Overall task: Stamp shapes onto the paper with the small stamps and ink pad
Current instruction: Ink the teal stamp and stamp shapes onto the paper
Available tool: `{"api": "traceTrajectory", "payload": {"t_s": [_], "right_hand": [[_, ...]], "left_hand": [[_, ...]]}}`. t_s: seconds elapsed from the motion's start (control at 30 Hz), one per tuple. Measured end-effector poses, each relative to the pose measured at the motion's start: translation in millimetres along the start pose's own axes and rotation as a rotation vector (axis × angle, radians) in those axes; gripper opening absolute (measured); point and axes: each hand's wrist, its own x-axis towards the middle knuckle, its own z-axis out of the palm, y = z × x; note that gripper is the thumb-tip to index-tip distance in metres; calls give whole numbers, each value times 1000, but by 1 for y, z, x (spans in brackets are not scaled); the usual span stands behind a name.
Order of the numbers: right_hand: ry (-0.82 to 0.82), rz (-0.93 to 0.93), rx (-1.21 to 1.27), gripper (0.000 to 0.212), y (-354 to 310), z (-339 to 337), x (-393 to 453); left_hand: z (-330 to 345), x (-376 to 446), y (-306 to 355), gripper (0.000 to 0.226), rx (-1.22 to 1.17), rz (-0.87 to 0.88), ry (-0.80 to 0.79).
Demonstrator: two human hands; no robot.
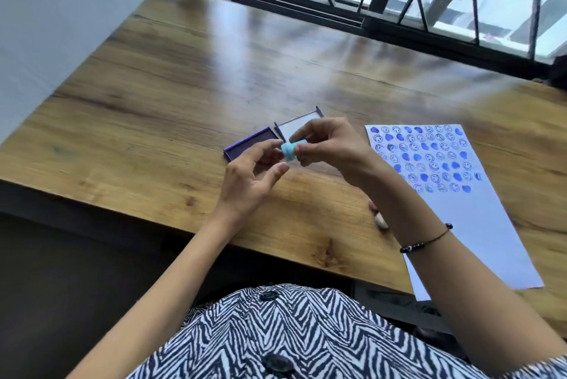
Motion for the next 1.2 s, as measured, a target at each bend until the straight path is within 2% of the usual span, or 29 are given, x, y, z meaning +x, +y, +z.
{"api": "traceTrajectory", "payload": {"t_s": [0.13, 0.37, 0.47, 0.63, 0.67, 0.77, 0.83, 0.93, 1.0, 1.07, 1.2], "right_hand": [[-10, -2, 138, 12, -2, 19, 2], [0, -83, 111, 16, -4, 50, 10], [45, -186, -62, 17, -6, 49, 14], [226, -496, -570, 15, -15, 55, 34], [214, -543, -672, 14, -14, 60, 37], [38, -600, -1046, 13, 6, 82, 33], [6, -601, -1088, 13, 11, 82, 34], [-53, -508, -981, 16, -6, 72, 50], [-14, -539, -952, 16, -14, 68, 57], [20, -588, -1039, 13, -7, 72, 51], [-58, -540, -1127, 15, 2, 75, 45]], "left_hand": [[-11, -2, -3, 24, -79, -86, 66], [-28, -10, -7, 18, -240, -146, 186], [-35, -10, -12, 13, -310, -180, 285], [-38, -13, -22, 17, -345, -230, 426], [-38, -14, -24, 16, -346, -228, 434], [-39, -16, -25, 13, -330, -218, 423], [-40, -16, -26, 12, -319, -218, 420], [-41, -16, -27, 10, -299, -231, 430], [-42, -16, -28, 9, -286, -238, 421], [-42, -16, -27, 9, -273, -241, 411], [-42, -16, -23, 11, -233, -236, 382]]}}
